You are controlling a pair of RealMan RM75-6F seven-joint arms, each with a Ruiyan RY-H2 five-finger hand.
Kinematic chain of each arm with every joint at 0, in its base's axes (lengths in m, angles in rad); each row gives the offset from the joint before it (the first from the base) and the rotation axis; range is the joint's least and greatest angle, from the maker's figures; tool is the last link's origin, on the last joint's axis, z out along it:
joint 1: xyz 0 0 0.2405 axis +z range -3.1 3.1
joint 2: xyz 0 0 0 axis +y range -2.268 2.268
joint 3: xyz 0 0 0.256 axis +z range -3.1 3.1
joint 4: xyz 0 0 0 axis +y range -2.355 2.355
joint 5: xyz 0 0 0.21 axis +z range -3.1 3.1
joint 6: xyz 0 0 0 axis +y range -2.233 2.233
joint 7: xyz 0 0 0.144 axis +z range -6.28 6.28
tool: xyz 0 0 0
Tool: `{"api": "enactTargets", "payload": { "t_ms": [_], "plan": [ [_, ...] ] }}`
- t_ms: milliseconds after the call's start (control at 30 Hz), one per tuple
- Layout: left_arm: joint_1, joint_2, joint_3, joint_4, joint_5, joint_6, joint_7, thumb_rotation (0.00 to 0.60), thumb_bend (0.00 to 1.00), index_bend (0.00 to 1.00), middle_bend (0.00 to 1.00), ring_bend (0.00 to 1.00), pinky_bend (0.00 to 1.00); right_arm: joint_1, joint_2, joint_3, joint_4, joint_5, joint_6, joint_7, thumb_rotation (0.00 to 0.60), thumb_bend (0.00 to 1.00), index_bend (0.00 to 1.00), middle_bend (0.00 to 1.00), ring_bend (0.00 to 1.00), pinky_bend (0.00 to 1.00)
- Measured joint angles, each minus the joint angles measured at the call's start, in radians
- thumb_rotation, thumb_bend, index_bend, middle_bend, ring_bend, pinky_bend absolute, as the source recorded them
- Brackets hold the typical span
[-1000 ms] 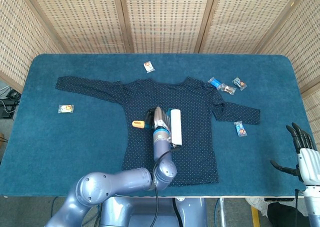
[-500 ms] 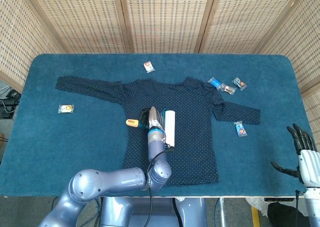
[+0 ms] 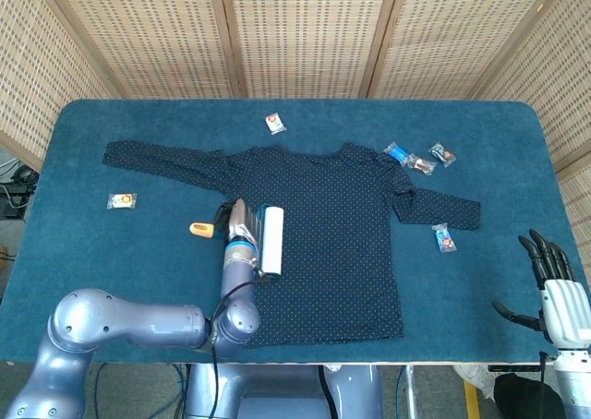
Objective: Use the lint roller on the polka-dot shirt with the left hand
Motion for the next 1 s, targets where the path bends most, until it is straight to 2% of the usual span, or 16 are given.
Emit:
{"api": "enactTargets", "payload": {
  "t_ms": [100, 200, 500, 700, 1000],
  "plan": [
    [0.044, 0.062, 0.043, -0.066, 0.037, -0.011, -0.051, 0.6, 1.0, 0.87, 0.84, 0.74, 0.72, 0.001, -0.001, -0.001, -0.004, -0.002, 0.001, -0.008, 0.6, 0.12, 0.03, 0.0, 0.0, 0.0],
    [0.061, 0.08, 0.076, -0.084, 0.064, -0.03, -0.087, 0.6, 1.0, 0.87, 0.84, 0.74, 0.72, 0.002, -0.001, -0.001, -0.006, -0.001, -0.001, -0.009, 0.6, 0.12, 0.03, 0.0, 0.0, 0.0],
    [0.022, 0.025, 0.084, -0.02, 0.068, -0.062, -0.114, 0.6, 1.0, 0.87, 0.84, 0.74, 0.72, 0.006, -0.002, -0.003, -0.006, -0.001, -0.009, -0.006, 0.6, 0.12, 0.03, 0.0, 0.0, 0.0],
    [-0.03, -0.031, 0.064, 0.038, 0.053, -0.077, -0.109, 0.6, 1.0, 0.87, 0.84, 0.74, 0.72, 0.008, -0.002, -0.003, -0.003, 0.003, -0.016, 0.001, 0.6, 0.12, 0.03, 0.0, 0.0, 0.0],
    [-0.136, -0.124, -0.037, 0.163, -0.025, -0.083, -0.075, 0.6, 1.0, 0.87, 0.84, 0.74, 0.72, 0.013, -0.004, -0.001, 0.013, 0.017, -0.031, 0.024, 0.6, 0.13, 0.03, 0.0, 0.0, 0.0]
  ]
}}
